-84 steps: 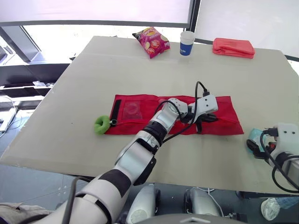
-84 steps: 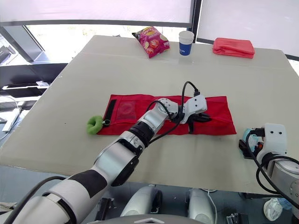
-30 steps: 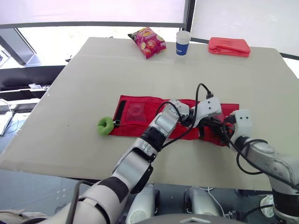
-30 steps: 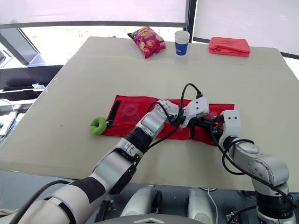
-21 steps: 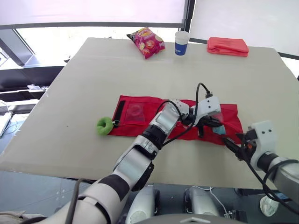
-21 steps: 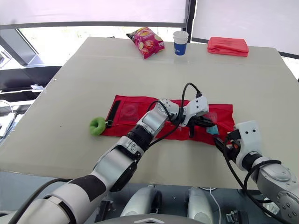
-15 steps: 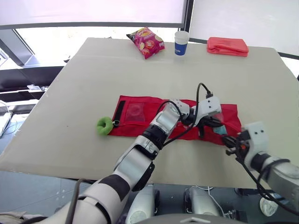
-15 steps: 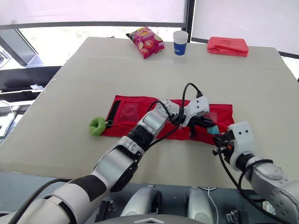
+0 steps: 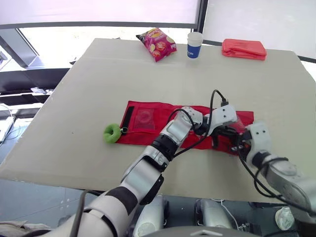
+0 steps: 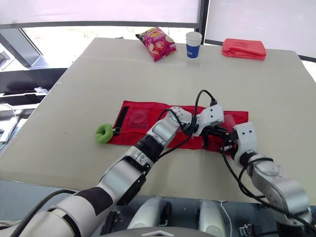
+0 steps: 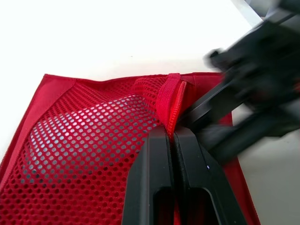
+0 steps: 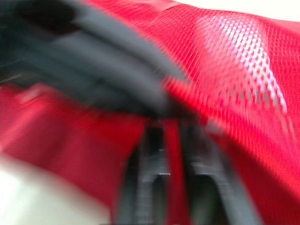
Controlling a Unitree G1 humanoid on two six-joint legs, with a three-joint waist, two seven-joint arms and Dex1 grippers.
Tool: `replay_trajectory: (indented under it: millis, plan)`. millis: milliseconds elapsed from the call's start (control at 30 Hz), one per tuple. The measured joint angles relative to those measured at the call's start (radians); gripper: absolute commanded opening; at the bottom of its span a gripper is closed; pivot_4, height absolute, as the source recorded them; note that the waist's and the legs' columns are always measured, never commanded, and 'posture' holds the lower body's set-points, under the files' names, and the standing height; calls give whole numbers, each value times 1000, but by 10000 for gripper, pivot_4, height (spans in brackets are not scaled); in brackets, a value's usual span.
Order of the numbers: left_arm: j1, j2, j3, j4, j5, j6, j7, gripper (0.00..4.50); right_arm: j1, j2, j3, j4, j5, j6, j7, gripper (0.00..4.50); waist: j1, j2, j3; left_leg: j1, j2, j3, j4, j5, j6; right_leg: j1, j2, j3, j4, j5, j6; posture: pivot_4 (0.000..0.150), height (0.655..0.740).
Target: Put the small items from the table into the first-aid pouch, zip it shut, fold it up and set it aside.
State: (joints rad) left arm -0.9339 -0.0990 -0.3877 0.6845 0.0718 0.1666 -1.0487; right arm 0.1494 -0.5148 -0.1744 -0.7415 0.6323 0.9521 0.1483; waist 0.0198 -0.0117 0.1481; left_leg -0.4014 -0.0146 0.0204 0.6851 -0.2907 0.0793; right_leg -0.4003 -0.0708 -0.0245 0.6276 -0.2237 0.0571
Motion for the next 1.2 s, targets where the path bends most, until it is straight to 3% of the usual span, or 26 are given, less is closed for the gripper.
replay_trajectory:
  millis: [33, 167, 267, 300, 400, 567, 767, 933, 1200]
  plan:
    - [8, -1, 11, -7, -14, 9, 4, 9810, 37, -7, -47, -48, 47, 20, 13, 24203, -2, 0, 0, 0, 0, 0, 0, 0, 0, 0, 0, 0, 0, 0, 0, 1500, 7400]
    - [59, 23, 49, -132, -98, 122, -35, 29428, 122, -39, -248, -169, 242, 67, 31, 44693, -7, 0, 0, 3, 2, 0, 1, 0, 0, 1, 0, 1, 1, 1, 0, 1500, 7400]
    - [103, 89, 98, -260, -178, 209, -62, 42841, 144, -75, -360, -181, 357, 74, 21, 45000, -15, 1, -1, 4, 4, 0, 0, 0, 0, 2, -1, 5, 1, 1, 0, 1500, 7400]
    - [130, 123, 121, -319, -210, 242, -74, 44555, 150, -91, -390, -177, 389, 75, 18, 45000, -18, 2, -1, 4, 4, 0, 0, 0, 0, 2, -1, 6, 1, 1, 0, 1500, 7400]
    - [246, 272, 211, -537, -331, 363, -117, 44555, 142, -150, -458, -119, 477, 86, -1, 45000, -26, 2, -1, 4, 5, 0, 0, 1, -2, 2, 0, 7, 1, 1, -1, 1500, 7400]
    - [416, 435, 313, -791, -455, 442, -125, 44555, 47, -249, -467, 49, 543, 134, -37, 45000, -19, 3, -1, 4, 4, 1, 0, 2, -4, 3, -2, 8, 0, 0, -3, 1500, 7400]
    - [598, 685, 466, -976, -692, 537, -246, 44555, -136, -287, -330, 319, 566, 237, -68, 45000, -9, 3, -1, 5, 4, 2, 0, 4, -7, 2, -2, 8, 0, -2, -5, 1500, 7400]
    - [702, 783, 542, -1043, -787, 567, -250, 44555, -325, -214, -249, 547, 540, 273, -94, 45000, -6, 3, -1, 5, 3, 2, 0, 4, -7, 3, 0, 9, -1, -2, -5, 1500, 7400]
    - [718, 786, 539, -1078, -823, 562, -193, 44555, -419, -165, -223, 676, 548, 359, -66, 45000, -7, 3, -1, 4, 2, 2, 0, 4, -6, 3, -1, 9, -1, -1, -5, 1500, 7400]
